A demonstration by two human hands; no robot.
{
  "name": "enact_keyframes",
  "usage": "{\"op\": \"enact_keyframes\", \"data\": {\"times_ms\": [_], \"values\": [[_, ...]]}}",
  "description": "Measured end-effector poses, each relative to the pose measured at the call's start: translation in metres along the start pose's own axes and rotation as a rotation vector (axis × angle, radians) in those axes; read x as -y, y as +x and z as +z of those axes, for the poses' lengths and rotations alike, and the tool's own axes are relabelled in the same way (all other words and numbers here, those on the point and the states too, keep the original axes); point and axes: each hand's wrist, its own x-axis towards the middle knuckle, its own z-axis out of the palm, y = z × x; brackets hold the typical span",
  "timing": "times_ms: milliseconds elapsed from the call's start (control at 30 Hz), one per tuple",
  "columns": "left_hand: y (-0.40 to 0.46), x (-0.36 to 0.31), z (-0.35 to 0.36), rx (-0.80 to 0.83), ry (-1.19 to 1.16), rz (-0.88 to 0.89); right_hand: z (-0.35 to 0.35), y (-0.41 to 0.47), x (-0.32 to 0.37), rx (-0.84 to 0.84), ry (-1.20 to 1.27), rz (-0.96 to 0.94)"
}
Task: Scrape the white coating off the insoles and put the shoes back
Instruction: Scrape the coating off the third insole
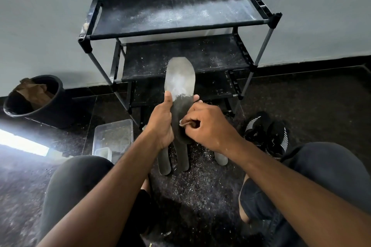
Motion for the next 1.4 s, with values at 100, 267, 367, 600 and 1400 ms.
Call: {"op": "enact_keyframes", "data": {"times_ms": [100,267,367,600,1400], "values": [[-0.001,0.001,0.001,-0.011,0.02,0.006,-0.002,0.002,0.0,0.002,0.012,-0.021],[-0.003,0.007,0.008,0.021,0.046,-0.015,-0.01,0.011,-0.008,-0.255,-0.047,0.006],[-0.003,0.004,0.006,0.034,0.062,-0.018,0.0,0.004,-0.003,-0.172,-0.036,-0.022],[-0.003,0.004,0.005,0.058,0.062,-0.028,-0.006,0.009,-0.004,-0.163,-0.056,-0.05],[0.001,-0.005,0.003,0.003,0.058,0.021,-0.006,0.006,-0.007,0.114,0.006,-0.007]]}}
